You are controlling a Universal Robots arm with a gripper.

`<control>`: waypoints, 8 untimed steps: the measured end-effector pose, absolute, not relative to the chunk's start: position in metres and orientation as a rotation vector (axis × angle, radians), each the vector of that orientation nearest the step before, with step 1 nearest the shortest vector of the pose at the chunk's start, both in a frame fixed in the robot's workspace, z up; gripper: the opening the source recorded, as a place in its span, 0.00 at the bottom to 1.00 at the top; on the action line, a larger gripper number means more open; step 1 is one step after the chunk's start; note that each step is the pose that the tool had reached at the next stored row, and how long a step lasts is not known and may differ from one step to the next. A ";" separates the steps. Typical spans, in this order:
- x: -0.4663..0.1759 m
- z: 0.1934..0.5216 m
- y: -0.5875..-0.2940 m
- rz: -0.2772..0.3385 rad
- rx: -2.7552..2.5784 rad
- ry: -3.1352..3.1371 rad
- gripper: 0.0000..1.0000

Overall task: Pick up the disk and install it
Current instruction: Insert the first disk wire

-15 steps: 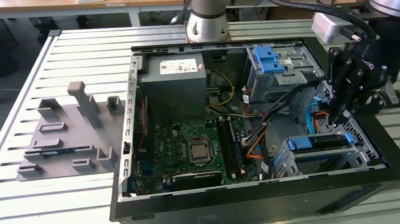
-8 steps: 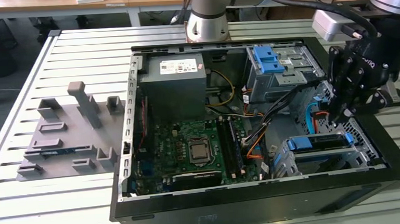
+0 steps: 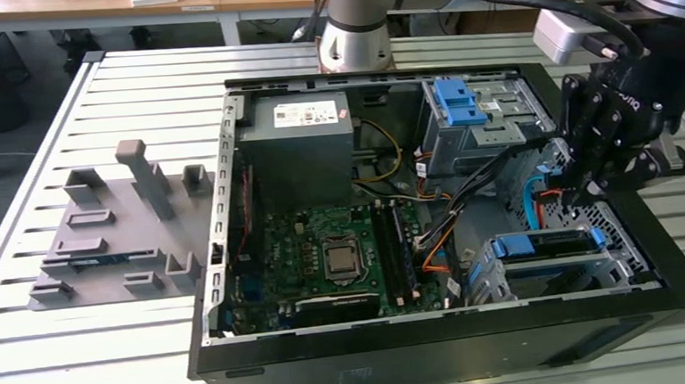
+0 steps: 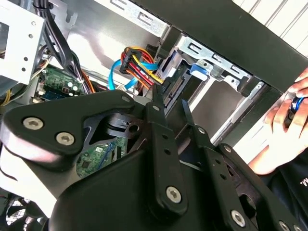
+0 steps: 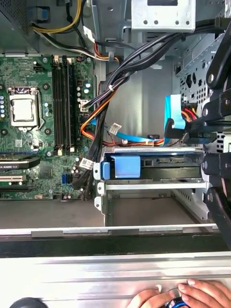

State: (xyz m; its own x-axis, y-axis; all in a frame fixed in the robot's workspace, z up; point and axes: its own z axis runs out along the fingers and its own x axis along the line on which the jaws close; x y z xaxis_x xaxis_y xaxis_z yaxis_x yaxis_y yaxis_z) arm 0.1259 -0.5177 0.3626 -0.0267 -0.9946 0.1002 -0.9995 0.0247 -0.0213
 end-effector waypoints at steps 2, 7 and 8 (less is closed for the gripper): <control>0.126 0.362 -0.514 0.133 2.150 -2.207 0.31; 0.126 0.361 -0.512 0.161 2.136 -2.193 0.31; 0.126 0.361 -0.511 0.165 2.134 -2.190 0.31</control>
State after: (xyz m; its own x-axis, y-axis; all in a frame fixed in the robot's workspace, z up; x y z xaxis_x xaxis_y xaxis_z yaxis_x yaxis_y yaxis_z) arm 0.1259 -0.5113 0.3606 -0.0273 -0.9909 0.1317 -0.9995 0.0246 -0.0221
